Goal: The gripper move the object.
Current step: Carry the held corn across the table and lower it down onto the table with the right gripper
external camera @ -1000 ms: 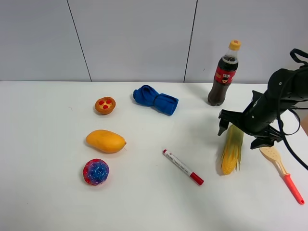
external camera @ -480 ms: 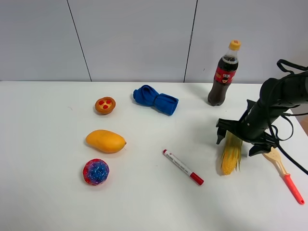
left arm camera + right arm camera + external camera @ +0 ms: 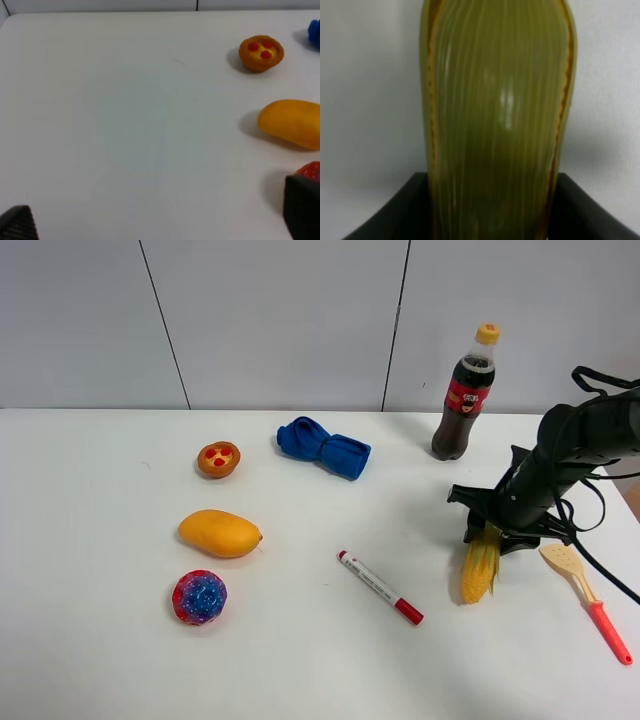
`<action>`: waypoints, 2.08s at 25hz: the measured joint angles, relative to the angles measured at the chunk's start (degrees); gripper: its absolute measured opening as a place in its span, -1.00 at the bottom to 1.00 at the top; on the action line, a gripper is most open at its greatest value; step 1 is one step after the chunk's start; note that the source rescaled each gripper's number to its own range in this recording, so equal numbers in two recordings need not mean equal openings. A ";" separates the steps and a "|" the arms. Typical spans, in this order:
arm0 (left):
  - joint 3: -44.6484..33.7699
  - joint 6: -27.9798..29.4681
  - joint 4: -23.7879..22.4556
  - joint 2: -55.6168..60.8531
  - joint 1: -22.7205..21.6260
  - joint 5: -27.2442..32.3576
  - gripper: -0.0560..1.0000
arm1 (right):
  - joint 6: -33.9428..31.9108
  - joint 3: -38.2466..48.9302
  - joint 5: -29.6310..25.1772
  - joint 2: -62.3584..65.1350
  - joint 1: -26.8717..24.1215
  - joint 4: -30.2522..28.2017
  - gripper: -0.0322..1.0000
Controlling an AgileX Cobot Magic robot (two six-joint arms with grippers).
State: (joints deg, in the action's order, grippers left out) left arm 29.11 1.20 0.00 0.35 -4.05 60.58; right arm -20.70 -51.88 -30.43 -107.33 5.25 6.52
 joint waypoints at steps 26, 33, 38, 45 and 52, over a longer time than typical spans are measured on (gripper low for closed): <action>0.00 0.00 0.00 0.00 0.00 0.00 1.00 | 18.61 -18.08 -3.00 2.25 11.18 6.11 -0.93; 0.00 0.00 0.00 0.00 0.00 0.00 1.00 | 23.38 -34.47 -14.66 -7.35 17.74 3.97 -0.93; 0.00 0.00 0.00 0.00 0.00 0.00 1.00 | 27.34 -45.27 -21.09 -15.80 21.75 3.55 -0.93; 0.00 0.00 0.00 0.00 0.00 0.00 1.00 | 30.26 -55.78 -29.32 -24.86 24.64 1.40 -0.93; 0.00 0.00 0.00 0.00 0.00 0.00 1.00 | 30.26 -56.65 -29.71 -26.31 25.01 1.65 -0.93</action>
State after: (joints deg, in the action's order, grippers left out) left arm 29.11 1.20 0.00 0.35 -4.05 60.58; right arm 9.56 -108.52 -60.14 -133.63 30.27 8.17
